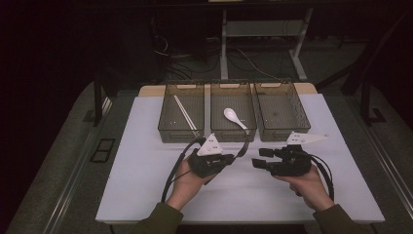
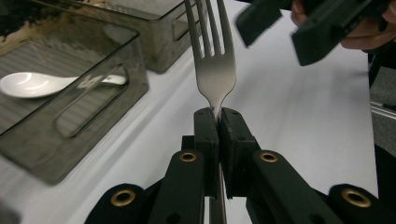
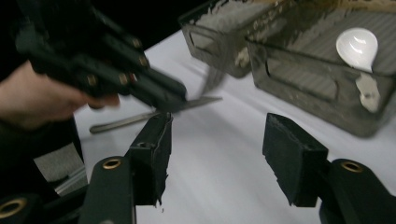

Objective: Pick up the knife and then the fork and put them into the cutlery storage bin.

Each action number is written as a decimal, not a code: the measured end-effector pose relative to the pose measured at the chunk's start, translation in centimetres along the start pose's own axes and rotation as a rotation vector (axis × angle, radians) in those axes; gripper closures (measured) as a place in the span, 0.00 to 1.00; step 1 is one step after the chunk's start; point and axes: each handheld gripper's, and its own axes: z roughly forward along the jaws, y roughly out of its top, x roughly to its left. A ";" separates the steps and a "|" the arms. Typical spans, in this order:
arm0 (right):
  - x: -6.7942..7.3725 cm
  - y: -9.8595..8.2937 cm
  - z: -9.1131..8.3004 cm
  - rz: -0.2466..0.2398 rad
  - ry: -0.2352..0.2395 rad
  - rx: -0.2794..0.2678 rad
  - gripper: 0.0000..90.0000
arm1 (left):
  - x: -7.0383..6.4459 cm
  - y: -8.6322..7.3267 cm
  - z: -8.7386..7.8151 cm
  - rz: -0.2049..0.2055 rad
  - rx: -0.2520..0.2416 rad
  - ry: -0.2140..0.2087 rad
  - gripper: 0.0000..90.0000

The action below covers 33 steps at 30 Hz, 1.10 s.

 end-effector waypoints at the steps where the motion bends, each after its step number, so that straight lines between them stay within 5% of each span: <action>1: 0.0 0.2 0.2 -0.001 0.005 -0.004 0.49 | -0.2 0.1 0.2 0.003 0.003 0.000 0.95; 14: 0.1 1.6 2.9 0.028 0.000 -0.018 0.70 | -0.4 0.0 0.1 0.006 -0.011 0.036 0.95; 22: 0.4 2.1 3.6 0.002 -0.004 -0.040 0.83 | -0.2 -0.1 0.0 -0.002 -0.014 0.053 0.95; 25: 0.4 2.2 3.8 0.001 -0.004 -0.052 0.85 | -0.1 -0.1 -0.2 -0.013 -0.026 0.052 0.95; 28: 0.3 2.2 3.6 -0.013 -0.011 -0.060 0.97 | 0.2 -0.2 -0.5 -0.049 -0.052 0.043 0.94; 33: 0.4 2.2 3.5 -0.020 -0.002 -0.064 0.97 | 0.5 -0.4 -0.5 -0.066 -0.065 0.007 0.93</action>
